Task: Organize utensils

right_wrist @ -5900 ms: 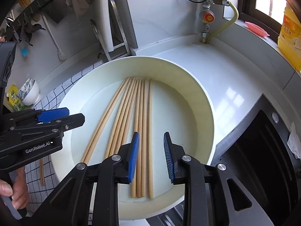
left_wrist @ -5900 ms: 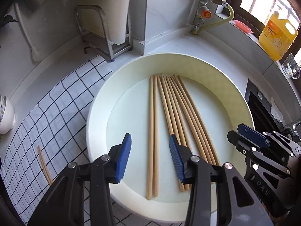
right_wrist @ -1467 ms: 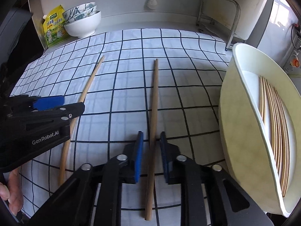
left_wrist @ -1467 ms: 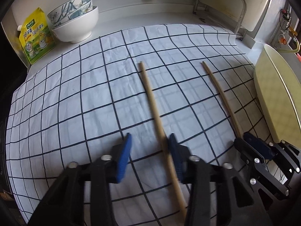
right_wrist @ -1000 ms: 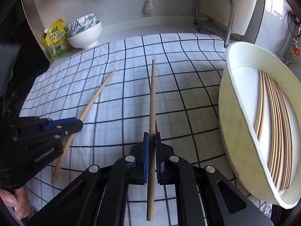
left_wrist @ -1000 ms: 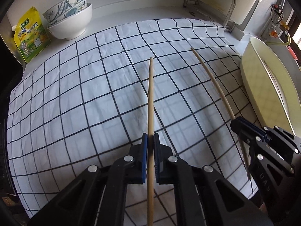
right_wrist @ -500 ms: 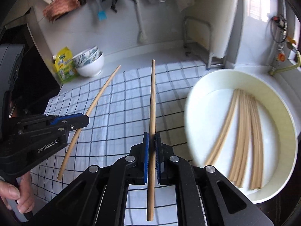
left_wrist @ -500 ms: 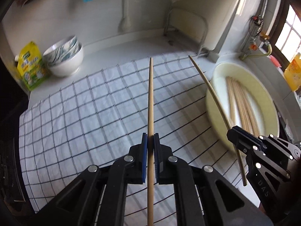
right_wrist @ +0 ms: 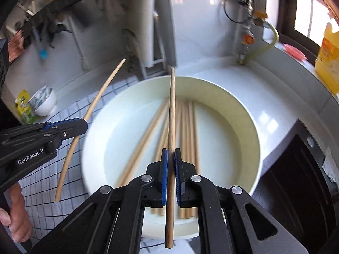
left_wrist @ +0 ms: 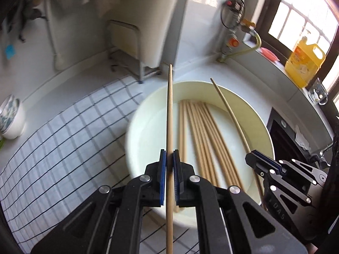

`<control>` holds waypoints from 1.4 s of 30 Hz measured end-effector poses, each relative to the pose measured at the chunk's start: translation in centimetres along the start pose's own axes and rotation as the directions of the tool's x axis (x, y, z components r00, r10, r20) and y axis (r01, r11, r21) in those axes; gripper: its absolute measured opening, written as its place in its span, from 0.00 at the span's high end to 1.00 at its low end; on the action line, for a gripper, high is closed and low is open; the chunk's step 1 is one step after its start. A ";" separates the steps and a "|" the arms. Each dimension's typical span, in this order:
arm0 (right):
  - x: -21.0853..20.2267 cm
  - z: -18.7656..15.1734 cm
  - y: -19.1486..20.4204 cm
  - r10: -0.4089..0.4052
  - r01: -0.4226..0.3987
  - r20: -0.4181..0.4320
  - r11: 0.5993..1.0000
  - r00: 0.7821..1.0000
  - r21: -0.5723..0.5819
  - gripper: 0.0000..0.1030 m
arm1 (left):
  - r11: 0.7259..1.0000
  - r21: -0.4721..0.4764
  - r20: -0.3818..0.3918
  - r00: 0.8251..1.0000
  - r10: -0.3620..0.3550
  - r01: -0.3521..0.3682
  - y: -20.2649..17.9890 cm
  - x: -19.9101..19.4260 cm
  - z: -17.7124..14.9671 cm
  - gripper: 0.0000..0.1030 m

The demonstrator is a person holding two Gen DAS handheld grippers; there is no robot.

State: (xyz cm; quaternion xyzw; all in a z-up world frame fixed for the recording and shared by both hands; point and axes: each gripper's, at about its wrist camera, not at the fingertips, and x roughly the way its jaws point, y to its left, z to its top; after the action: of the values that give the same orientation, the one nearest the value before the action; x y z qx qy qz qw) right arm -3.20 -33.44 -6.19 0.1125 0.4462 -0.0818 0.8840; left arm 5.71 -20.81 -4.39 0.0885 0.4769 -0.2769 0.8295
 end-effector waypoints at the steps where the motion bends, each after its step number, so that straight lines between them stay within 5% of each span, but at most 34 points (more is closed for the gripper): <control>1: 0.3 0.1 -0.6 -0.004 0.004 -0.007 1.000 1.000 0.009 0.94 | 1.000 0.013 -0.010 1.000 -0.005 0.005 -0.7 0.8 0.3 0.93; 11: 4.0 0.5 -3.7 0.009 -0.004 -0.089 0.998 0.996 0.065 0.94 | 0.998 0.063 -0.094 0.996 0.007 -0.001 -3.3 6.6 1.4 0.93; 20: 5.5 0.1 -4.3 0.017 -0.007 -0.121 0.996 0.993 0.086 0.94 | 0.999 0.051 -0.127 0.992 0.013 -0.007 -2.7 8.0 1.6 0.92; 29: 4.1 0.3 -4.3 0.004 0.004 -0.086 0.996 0.996 0.093 0.81 | 0.998 -0.006 -0.100 0.993 0.062 -0.063 -0.8 6.1 1.6 0.49; 31: 3.6 0.2 -4.2 0.002 0.006 -0.079 0.996 0.997 0.095 0.75 | 0.997 -0.021 -0.088 0.994 0.066 -0.069 -0.4 5.4 1.6 0.46; 42: 1.0 0.0 -2.8 0.003 0.001 -0.045 0.997 0.999 0.079 0.73 | 0.996 -0.019 -0.055 0.995 0.087 -0.088 -0.2 2.2 1.0 0.46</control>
State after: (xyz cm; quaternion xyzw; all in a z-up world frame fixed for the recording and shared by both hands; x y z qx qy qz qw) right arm -3.33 -36.20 -7.32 0.1494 0.4623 -0.0962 0.8687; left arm 7.18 -22.22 -5.68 0.1079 0.4976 -0.2326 0.8286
